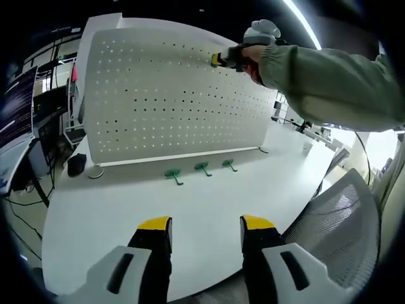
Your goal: Insert the hook assembly into the mounting plate slot until the hook locks in place.
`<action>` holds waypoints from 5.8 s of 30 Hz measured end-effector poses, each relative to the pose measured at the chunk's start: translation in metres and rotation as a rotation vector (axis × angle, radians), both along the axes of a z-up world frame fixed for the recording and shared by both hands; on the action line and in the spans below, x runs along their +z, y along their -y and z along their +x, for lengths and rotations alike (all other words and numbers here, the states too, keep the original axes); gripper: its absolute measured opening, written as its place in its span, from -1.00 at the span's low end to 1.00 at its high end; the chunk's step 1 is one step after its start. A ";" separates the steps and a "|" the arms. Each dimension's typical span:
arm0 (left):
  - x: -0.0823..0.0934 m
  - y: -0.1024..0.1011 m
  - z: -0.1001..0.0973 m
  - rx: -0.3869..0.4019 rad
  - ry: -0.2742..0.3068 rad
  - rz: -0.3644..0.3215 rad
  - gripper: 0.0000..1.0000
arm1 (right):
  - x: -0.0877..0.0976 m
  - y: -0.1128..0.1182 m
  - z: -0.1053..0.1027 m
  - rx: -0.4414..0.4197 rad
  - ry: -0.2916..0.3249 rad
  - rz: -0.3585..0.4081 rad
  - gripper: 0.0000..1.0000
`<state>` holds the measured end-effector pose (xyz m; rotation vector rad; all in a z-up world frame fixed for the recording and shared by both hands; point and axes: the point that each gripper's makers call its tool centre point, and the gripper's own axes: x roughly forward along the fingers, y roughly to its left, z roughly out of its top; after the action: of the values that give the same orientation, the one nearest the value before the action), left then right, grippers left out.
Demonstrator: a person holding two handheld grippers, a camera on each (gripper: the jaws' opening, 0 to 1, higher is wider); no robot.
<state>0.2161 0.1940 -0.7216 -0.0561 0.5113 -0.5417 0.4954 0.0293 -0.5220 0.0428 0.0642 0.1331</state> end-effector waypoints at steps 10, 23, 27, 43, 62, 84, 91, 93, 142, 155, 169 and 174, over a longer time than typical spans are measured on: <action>0.000 0.003 -0.003 -0.010 -0.004 0.000 -0.12 | -0.026 -0.005 -0.019 0.049 -0.044 -0.013 -0.68; 0.012 0.004 0.003 -0.008 0.029 0.014 -0.12 | -0.061 0.005 -0.051 0.090 -0.116 -0.040 -0.57; 0.015 0.005 0.004 -0.008 0.036 0.017 -0.12 | -0.078 0.011 -0.065 0.102 -0.151 -0.050 -0.55; 0.017 0.015 -0.010 -0.016 0.039 0.031 -0.12 | -0.128 0.031 -0.116 0.151 -0.275 -0.072 -0.32; 0.020 0.036 -0.010 -0.045 0.047 0.051 -0.11 | -0.165 0.064 -0.172 0.196 -0.394 -0.063 -0.05; 0.015 0.032 0.005 -0.032 0.033 0.095 -0.05 | -0.181 0.087 -0.212 0.235 -0.464 -0.016 0.05; 0.010 0.033 0.008 -0.043 0.014 0.112 -0.01 | -0.190 0.086 -0.224 0.253 -0.499 -0.004 0.06; 0.008 0.032 0.009 -0.046 0.009 0.117 0.00 | -0.192 0.085 -0.229 0.261 -0.509 0.001 0.06; 0.010 0.026 0.040 -0.290 -0.012 0.231 -0.03 | -0.213 0.069 -0.269 0.320 -0.561 -0.015 0.09; 0.014 0.020 0.065 -0.426 0.043 0.388 0.03 | -0.221 0.064 -0.270 0.345 -0.576 -0.035 0.08; -0.007 0.010 0.100 -0.531 0.001 0.496 -0.10 | -0.224 0.064 -0.270 0.346 -0.589 -0.014 0.06; -0.008 0.010 0.114 -0.565 0.023 0.531 -0.16 | -0.225 0.064 -0.270 0.346 -0.593 -0.009 0.06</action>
<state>0.3301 0.1836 -0.7297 0.6170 0.6375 -0.9379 0.2254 -0.0351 -0.7474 0.0607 0.6666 0.4630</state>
